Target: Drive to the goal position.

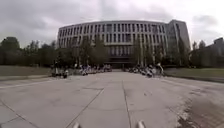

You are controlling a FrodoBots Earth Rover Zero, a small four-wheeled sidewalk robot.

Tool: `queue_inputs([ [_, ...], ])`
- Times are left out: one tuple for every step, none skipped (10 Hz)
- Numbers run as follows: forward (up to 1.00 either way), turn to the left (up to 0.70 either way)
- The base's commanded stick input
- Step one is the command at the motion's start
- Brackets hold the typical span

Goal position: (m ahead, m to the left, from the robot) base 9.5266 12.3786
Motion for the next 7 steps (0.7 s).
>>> queue_inputs([
  [0.45, 0.00],
  [0.45, 0.00],
  [0.45, 0.00],
  [0.45, 0.00],
  [0.45, 0.00],
  [0.45, 0.00],
  [0.45, 0.00],
])
